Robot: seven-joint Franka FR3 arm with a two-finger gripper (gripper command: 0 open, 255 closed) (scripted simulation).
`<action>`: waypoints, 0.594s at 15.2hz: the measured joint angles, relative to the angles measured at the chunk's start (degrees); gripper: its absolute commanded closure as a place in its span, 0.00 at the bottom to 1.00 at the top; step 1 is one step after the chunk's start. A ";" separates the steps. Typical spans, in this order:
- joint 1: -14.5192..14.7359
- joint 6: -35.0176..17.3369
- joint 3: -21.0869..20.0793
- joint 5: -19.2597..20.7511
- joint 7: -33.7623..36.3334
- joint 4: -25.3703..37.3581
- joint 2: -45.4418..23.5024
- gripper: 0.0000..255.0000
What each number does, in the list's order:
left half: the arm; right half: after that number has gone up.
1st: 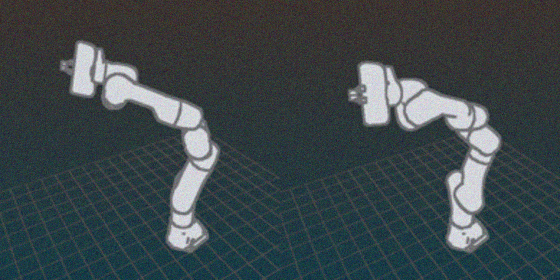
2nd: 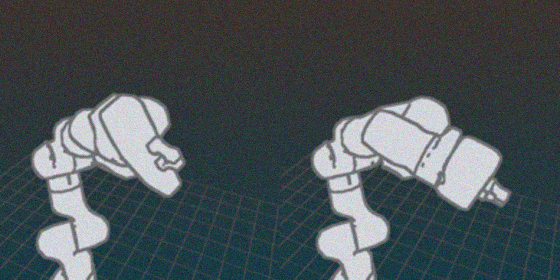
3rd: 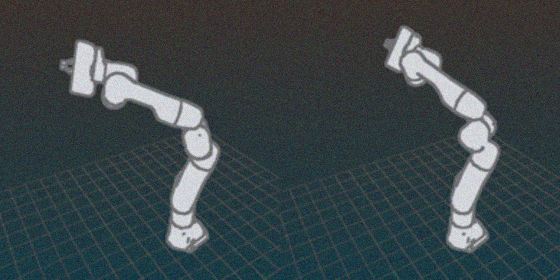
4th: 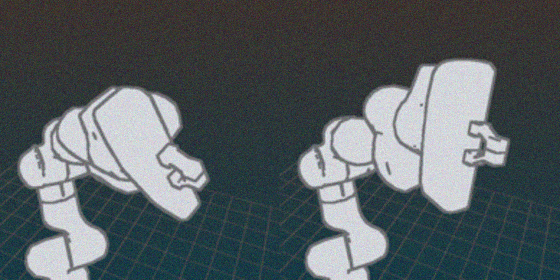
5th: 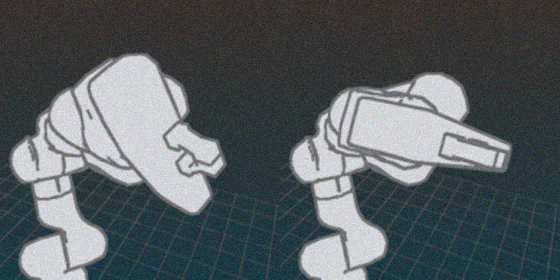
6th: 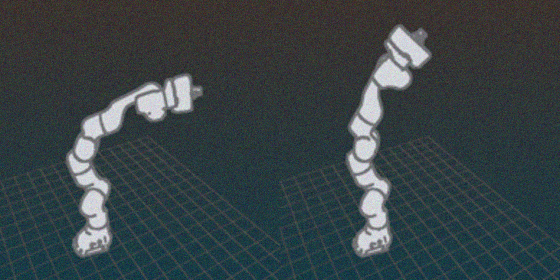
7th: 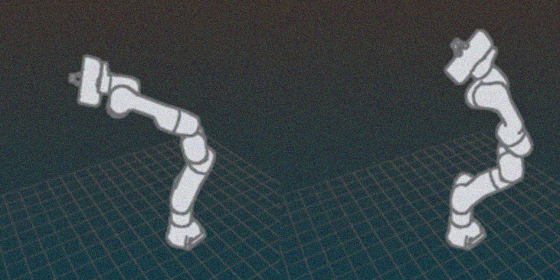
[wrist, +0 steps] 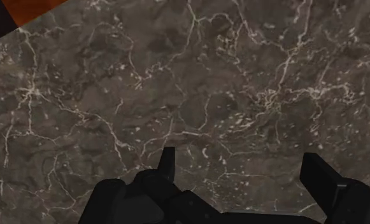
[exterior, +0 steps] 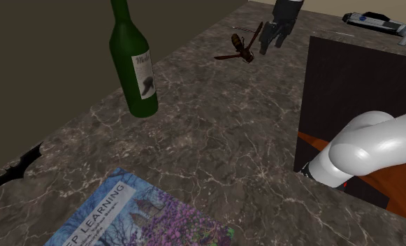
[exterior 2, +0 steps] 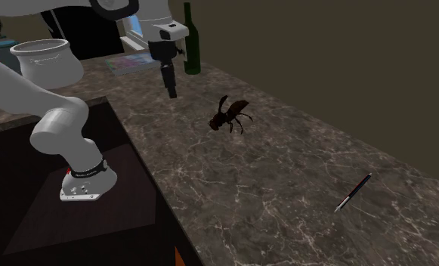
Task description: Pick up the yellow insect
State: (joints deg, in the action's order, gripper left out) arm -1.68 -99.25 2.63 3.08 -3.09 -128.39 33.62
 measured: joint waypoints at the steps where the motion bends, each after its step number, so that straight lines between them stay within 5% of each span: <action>1: -0.32 -0.91 0.00 0.43 0.49 1.15 -2.32 0.00; 9: -2.97 -7.37 0.85 4.11 4.20 9.29 -19.14 0.00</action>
State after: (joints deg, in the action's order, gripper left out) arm -4.65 -106.61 3.49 7.19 1.11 -119.10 14.49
